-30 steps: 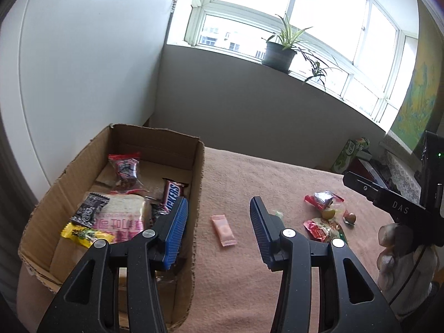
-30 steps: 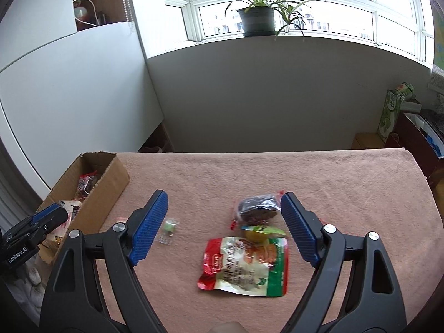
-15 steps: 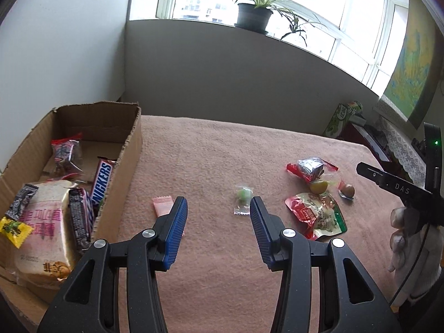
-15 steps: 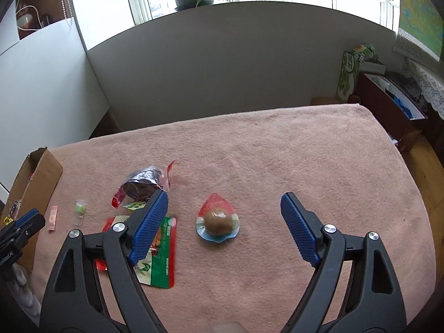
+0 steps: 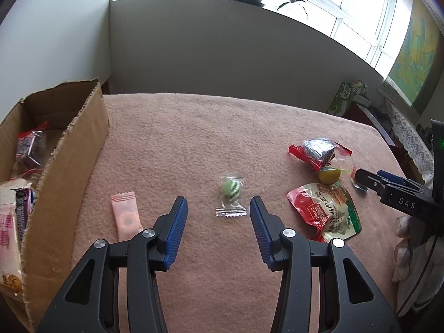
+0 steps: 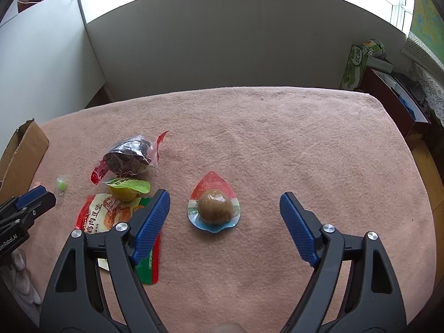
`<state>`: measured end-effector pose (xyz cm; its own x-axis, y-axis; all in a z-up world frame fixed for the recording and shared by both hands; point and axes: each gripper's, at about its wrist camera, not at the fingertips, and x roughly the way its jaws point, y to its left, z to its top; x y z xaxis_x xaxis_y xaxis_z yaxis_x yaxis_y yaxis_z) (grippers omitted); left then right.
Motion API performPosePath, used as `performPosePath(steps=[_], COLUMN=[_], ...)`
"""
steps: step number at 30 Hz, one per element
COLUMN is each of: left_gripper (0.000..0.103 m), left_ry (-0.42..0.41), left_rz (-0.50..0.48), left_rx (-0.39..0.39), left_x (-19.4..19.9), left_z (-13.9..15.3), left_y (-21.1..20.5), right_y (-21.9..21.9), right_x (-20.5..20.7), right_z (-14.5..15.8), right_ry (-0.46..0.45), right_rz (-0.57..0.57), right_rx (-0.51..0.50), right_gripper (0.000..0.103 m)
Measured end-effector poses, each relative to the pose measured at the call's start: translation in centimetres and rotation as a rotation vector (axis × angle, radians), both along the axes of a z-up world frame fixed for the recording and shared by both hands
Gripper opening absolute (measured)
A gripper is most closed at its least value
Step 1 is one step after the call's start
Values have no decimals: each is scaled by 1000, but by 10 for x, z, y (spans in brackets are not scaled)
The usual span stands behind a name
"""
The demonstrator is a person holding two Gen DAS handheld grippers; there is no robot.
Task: Organize snacks
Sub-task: 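Grasp the clear-wrapped green candy with the left gripper while the right grasps the brown egg, then carry the clear candy with the left gripper while the right carries the egg, releasing both into the box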
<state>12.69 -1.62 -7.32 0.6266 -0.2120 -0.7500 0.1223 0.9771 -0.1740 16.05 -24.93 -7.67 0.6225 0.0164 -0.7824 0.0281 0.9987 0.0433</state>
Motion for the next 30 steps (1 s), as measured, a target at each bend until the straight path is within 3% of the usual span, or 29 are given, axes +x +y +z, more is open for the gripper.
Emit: performPosePath(steps=[10, 14, 16, 18, 30], left_gripper=[45, 45, 29, 20, 18], left_ry=[46, 40, 37, 40, 2], left_rz=[-32, -53, -60, -60, -46], left_rx=[-9, 19, 29, 24, 38], left_x=[22, 24, 24, 26, 19], left_z=[-5, -5, -5, -6, 2], left_y=[-8, -16, -19, -20, -18], right_y=[0, 2, 2, 2, -2], right_x=[3, 2, 1, 0, -10], right_z=[-8, -8, -7, -7, 7], right_ry=[30, 24, 21, 20, -31], right_rz=[-6, -7, -8, -5, -8], right_rx=[-11, -28, -30, -25, 11], right_gripper=[67, 50, 42, 42, 40])
